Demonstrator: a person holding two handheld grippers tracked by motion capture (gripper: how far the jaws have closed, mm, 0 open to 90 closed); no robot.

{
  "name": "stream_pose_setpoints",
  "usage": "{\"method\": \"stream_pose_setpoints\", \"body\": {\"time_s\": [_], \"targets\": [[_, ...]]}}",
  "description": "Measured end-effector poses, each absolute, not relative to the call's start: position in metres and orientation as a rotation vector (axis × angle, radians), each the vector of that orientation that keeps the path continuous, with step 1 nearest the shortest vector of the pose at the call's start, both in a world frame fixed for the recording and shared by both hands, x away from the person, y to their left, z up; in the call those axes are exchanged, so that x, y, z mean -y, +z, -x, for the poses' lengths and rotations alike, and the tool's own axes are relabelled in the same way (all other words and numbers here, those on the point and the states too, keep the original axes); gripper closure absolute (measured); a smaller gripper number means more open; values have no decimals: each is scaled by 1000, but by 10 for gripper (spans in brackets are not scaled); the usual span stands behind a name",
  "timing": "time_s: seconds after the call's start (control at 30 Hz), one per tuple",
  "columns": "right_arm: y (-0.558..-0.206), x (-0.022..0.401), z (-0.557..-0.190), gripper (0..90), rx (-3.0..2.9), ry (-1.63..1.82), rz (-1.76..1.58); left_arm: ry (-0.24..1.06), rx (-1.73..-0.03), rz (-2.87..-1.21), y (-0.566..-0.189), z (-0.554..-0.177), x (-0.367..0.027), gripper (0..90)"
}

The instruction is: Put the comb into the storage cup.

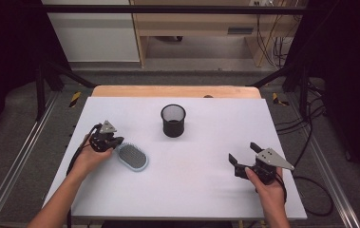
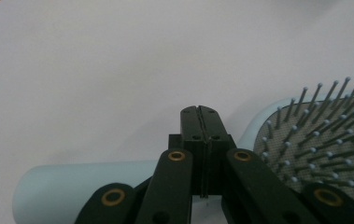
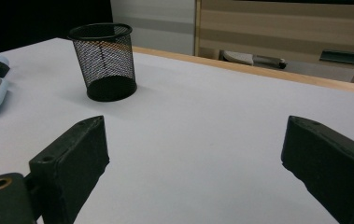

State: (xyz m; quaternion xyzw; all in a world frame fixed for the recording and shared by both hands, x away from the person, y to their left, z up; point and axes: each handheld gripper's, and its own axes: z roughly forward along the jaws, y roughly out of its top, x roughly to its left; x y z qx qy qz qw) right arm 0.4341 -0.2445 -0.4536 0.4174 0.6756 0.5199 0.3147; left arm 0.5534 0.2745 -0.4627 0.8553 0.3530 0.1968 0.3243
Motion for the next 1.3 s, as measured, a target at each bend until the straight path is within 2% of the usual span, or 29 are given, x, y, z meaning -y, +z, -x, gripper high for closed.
{"method": "stream_pose_setpoints", "body": {"time_s": [0.33,0.83,1.3], "targets": [[-454,244,-434,73,-1785,1371,-1107,496,-938,-2264,-461,-541,-291,900],[-454,242,-433,72,-1795,1374,-1101,438,-945,-2319,-466,-494,-314,900],[-454,244,-433,72,-1790,1371,-1104,411,-950,-2299,-467,-477,-314,900]]}}
